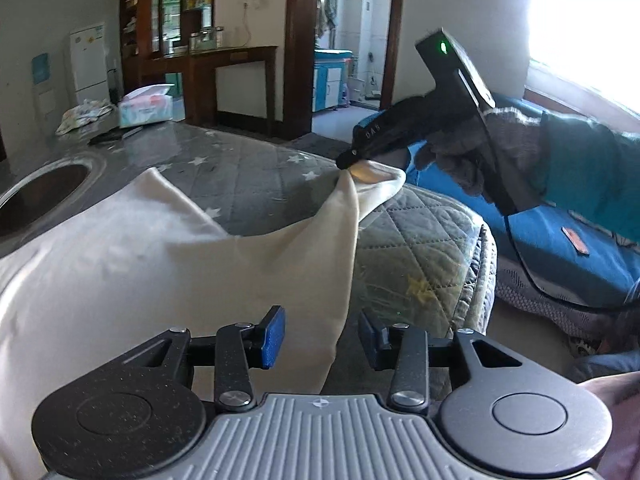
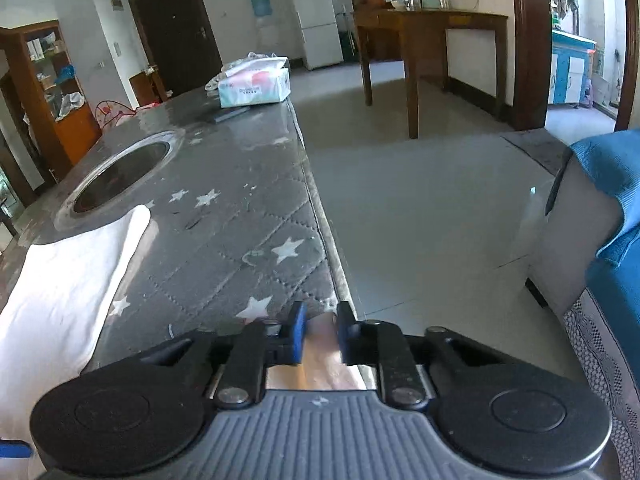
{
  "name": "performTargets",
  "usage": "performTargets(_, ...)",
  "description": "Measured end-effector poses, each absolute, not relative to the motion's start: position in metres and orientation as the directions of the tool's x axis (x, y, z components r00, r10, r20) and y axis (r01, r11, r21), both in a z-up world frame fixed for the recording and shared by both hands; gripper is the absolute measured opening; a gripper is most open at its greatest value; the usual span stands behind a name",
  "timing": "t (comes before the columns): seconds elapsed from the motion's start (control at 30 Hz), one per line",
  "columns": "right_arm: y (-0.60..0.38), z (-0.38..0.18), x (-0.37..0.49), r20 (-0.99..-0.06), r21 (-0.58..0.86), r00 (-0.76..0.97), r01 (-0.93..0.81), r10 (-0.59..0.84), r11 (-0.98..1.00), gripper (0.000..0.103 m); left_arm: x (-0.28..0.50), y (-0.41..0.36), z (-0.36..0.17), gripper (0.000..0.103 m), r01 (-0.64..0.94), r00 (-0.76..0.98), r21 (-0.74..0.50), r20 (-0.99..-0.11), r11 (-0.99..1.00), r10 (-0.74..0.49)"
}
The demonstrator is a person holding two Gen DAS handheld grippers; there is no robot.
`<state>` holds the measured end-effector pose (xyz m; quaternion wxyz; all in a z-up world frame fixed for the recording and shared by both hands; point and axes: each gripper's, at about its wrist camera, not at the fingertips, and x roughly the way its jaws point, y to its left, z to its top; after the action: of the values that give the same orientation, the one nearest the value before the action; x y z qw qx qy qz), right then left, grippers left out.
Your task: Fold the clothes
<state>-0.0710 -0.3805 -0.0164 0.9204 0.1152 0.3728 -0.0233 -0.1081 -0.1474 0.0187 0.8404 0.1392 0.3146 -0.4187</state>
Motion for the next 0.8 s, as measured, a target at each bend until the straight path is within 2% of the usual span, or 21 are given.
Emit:
performTargets(0.13,-0.377,0.003,-0.074,-0.636,0.197,0.768,0.076,0.069,0.978,0.007,-0.103,-0.168,0.009,0.040,0.802,0.469,0.036,-0.655,0.596,-0.592)
performTargets(0.2,-0.376,0.019,-0.079,-0.585,0.196,0.806,0.036,0.087,0.980,0.007,-0.101,-0.175,0.008,0.030,0.807,0.484,0.072,-0.651,0.586,-0.585)
performTargets(0.23,-0.376,0.027,-0.084,-0.551,0.197,0.828,0.012,0.100,0.980,0.007,-0.101,-0.178,0.008,0.017,0.810,0.486,0.084,-0.650,0.581,-0.584)
performTargets(0.27,-0.377,0.036,-0.090,-0.515,0.197,0.850,-0.012,0.114,0.980,0.007,-0.101,-0.179,0.008,0.010,0.814,0.481,0.082,-0.650,0.575,-0.588)
performTargets(0.4,-0.384,0.054,-0.126,-0.395,0.180,0.901,-0.114,0.178,0.977,0.007,-0.101,-0.175,0.009,0.005,0.834,0.447,0.051,-0.647,0.549,-0.618)
performTargets(0.47,-0.393,0.047,-0.144,-0.416,0.184,0.890,-0.117,0.186,0.976,0.010,-0.105,-0.170,0.010,0.004,0.854,0.416,0.033,-0.643,0.519,-0.643)
performTargets(0.53,-0.406,0.034,-0.161,-0.477,0.185,0.866,-0.069,0.151,0.980,0.019,-0.110,-0.167,0.009,0.005,0.882,0.379,0.036,-0.645,0.469,-0.663)
performTargets(0.67,-0.428,0.010,-0.187,-0.589,0.158,0.808,0.086,0.024,0.984,0.019,-0.123,-0.164,0.010,0.005,0.920,0.327,0.051,-0.645,0.389,-0.690)
performTargets(0.77,-0.430,0.013,-0.193,-0.593,0.196,0.805,0.103,0.034,0.975,0.020,-0.126,-0.164,0.015,0.009,0.926,0.324,0.061,-0.634,0.371,-0.703)
performTargets(0.8,-0.428,0.015,-0.192,-0.589,0.213,0.807,0.096,0.049,0.972,0.023,-0.124,-0.166,0.017,0.009,0.920,0.342,0.072,-0.625,0.385,-0.702)
